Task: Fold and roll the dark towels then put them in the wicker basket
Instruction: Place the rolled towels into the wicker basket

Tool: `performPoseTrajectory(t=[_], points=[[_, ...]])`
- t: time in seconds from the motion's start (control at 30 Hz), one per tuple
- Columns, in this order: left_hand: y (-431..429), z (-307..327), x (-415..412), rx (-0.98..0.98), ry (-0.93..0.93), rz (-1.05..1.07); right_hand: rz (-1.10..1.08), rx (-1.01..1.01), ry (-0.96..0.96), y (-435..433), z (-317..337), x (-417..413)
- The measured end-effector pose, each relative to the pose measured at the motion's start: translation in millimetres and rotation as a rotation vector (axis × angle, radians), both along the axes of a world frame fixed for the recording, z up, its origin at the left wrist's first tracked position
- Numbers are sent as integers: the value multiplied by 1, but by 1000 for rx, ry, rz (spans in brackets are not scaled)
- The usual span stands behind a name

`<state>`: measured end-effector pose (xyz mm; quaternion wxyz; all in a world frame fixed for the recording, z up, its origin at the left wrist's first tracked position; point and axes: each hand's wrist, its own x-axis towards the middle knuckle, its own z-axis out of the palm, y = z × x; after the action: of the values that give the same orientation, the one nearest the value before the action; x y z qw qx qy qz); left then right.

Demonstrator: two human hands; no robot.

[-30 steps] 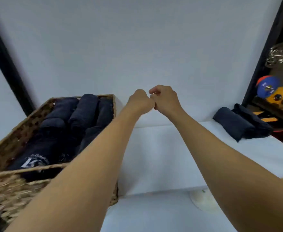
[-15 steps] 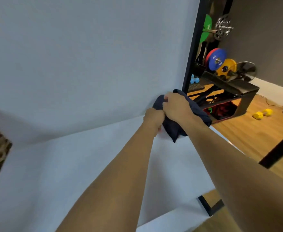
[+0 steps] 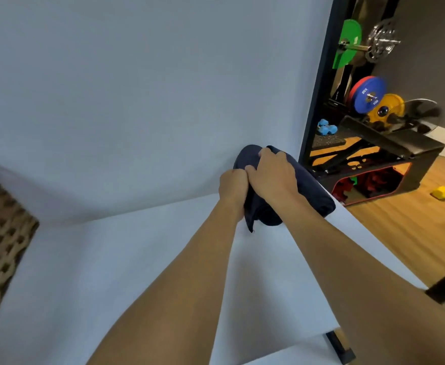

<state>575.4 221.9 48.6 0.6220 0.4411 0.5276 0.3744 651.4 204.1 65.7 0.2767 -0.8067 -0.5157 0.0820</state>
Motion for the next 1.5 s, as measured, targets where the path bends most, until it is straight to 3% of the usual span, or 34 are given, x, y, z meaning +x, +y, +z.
performPoseTrajectory(t=[0.3,0.53,0.67,0.9,1.5], points=[[-34,76,-165,224,29,176,248,217,180,-24,68,-155],[-86,146,-352,534,391,470,551,356,524,-75,126,-330],[-125,156,-447,554,505,503,718,303,658,-101,132,-416],[-169,108,-533,491,601,400,883,63,543,-119,86,-498],[-167,90,-546,88,795,154,990,-279,64,-128,80,-510]])
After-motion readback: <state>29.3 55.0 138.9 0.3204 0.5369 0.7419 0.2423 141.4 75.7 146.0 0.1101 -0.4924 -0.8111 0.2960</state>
